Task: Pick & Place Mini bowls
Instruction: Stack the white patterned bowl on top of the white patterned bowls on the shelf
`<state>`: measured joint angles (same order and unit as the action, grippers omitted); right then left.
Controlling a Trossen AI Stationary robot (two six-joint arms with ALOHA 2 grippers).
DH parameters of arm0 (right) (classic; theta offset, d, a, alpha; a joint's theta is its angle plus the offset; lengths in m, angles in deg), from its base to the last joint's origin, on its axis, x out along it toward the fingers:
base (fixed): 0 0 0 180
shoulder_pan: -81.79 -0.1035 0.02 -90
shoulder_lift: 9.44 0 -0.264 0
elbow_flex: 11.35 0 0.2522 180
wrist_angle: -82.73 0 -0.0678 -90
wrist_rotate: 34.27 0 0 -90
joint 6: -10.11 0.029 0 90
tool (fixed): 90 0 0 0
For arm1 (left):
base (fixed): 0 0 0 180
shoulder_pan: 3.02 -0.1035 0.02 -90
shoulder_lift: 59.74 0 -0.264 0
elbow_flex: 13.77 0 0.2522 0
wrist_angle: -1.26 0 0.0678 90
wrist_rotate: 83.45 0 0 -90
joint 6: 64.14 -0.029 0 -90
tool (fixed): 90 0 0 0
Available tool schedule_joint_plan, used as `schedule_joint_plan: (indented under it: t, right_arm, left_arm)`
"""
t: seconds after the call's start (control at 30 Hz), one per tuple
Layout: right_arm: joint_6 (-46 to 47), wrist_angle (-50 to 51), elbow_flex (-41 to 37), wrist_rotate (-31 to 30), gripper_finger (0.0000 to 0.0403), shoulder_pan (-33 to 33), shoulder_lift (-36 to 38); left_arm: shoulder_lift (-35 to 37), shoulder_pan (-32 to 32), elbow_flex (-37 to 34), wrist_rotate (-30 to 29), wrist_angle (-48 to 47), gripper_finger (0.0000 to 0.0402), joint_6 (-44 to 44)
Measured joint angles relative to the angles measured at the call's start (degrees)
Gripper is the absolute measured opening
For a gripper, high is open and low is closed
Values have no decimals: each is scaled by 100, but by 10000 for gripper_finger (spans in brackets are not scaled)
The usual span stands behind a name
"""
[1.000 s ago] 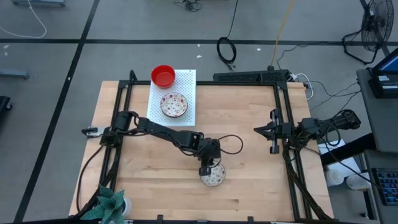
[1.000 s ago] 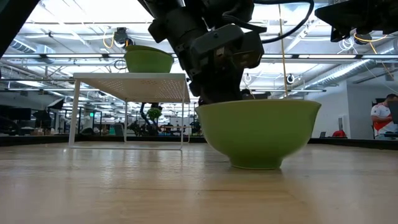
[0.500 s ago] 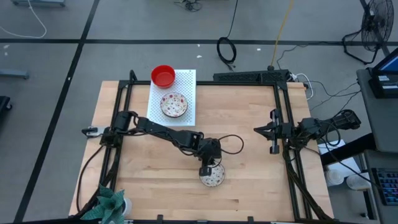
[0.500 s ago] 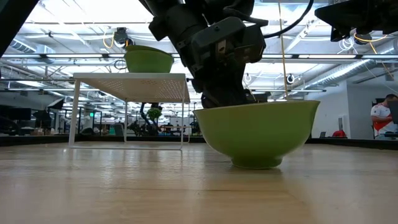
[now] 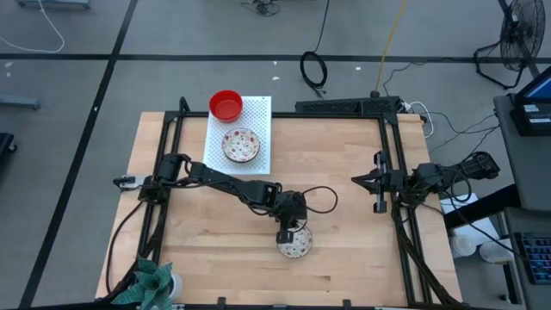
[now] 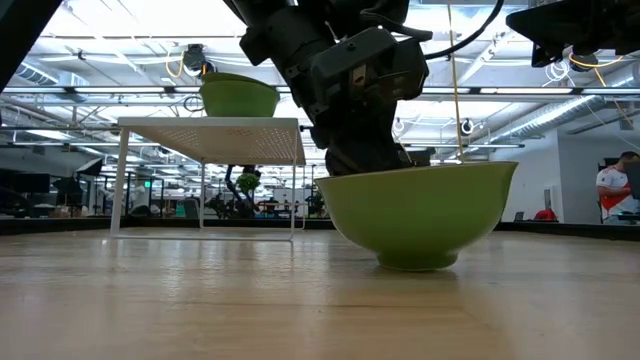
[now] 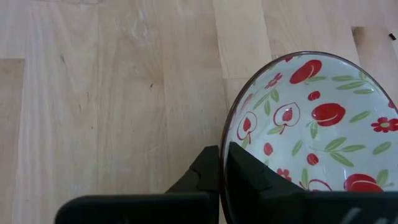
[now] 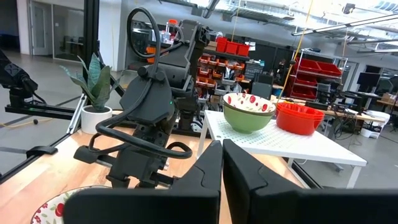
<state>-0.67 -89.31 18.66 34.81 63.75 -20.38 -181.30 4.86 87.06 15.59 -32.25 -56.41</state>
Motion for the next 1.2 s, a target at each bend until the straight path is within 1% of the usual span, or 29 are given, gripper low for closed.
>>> schedule_joint_plan:
  t: [0.97, 1.13, 1.2]
  right_arm:
    - [-22, 0, -1, 0, 0, 0, 0]
    - [3, -4, -2, 3, 0, 0, -8]
    - [26, -52, -2, -4, 0, 0, -34]
  left_arm:
    - [34, 4, -4, -47, -9, 13, 115]
    - [293, 13, 39, -98, -357, 12, 107]
    - [474, 9, 48, -118, -661, 12, 192]
